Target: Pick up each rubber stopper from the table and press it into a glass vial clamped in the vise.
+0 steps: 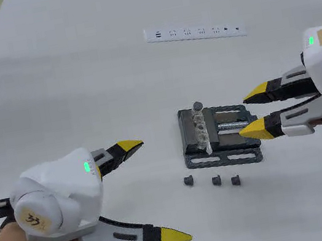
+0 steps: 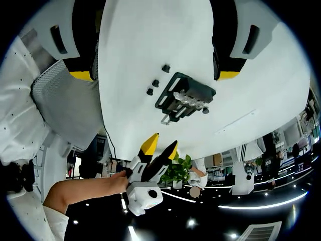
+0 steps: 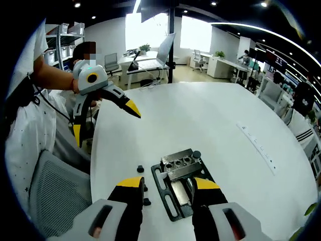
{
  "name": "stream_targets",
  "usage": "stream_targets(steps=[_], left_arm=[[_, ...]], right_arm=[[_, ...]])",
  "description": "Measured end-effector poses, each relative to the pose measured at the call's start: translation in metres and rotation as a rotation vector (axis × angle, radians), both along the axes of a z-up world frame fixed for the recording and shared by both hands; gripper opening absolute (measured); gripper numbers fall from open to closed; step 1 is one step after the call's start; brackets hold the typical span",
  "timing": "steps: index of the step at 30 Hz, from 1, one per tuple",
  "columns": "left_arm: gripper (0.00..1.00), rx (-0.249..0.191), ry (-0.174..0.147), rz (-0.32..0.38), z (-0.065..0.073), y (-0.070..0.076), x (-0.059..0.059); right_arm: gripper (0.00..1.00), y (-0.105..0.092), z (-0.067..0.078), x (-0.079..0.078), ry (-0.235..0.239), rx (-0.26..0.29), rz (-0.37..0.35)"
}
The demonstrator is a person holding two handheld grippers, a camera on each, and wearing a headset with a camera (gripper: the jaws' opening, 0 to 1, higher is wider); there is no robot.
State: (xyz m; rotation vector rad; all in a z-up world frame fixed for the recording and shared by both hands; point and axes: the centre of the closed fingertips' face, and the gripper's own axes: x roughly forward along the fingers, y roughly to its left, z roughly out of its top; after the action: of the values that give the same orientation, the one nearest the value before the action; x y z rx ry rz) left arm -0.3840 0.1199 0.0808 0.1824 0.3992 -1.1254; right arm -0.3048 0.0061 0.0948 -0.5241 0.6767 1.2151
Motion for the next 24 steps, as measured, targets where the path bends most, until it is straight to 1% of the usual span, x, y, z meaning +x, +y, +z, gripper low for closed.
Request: stream_targets(steps=[2, 5, 7, 10, 17, 19, 21, 24], left_arm=[[0.97, 0.001, 0.0, -0.002, 0.0, -0.001, 0.0], [0.96, 0.007, 0.004, -0.009, -0.001, -0.003, -0.002], [0.96, 0.007, 0.006, -0.011, -0.001, -0.004, -0.003], [0.96, 0.01, 0.009, -0.014, -0.002, -0.005, -0.004], [0.96, 0.015, 0.01, -0.017, -0.001, -0.006, -0.005], [0.96, 0.017, 0.01, -0.019, -0.001, -0.006, -0.005], [0.97, 0.021, 0.012, -0.024, -0.001, -0.007, -0.006], [0.96, 0.027, 0.015, -0.031, -0.003, -0.007, -0.007]], right_arm=[[0.34, -0.003, -0.002, -0.003, -0.005, 0.016, -0.001], [0.35, -0.004, -0.007, -0.015, 0.001, 0.041, -0.005], [0.35, -0.005, -0.011, -0.02, 0.008, 0.047, -0.007], [0.36, -0.004, -0.019, -0.032, 0.025, 0.056, -0.004], [0.38, -0.009, -0.038, -0.045, 0.048, 0.07, 0.006], [0.4, -0.007, -0.043, -0.05, 0.067, 0.078, 0.007], [0.41, -0.008, -0.05, -0.053, 0.063, 0.065, 0.023], [0.44, -0.009, -0.057, -0.055, 0.073, 0.069, 0.033]])
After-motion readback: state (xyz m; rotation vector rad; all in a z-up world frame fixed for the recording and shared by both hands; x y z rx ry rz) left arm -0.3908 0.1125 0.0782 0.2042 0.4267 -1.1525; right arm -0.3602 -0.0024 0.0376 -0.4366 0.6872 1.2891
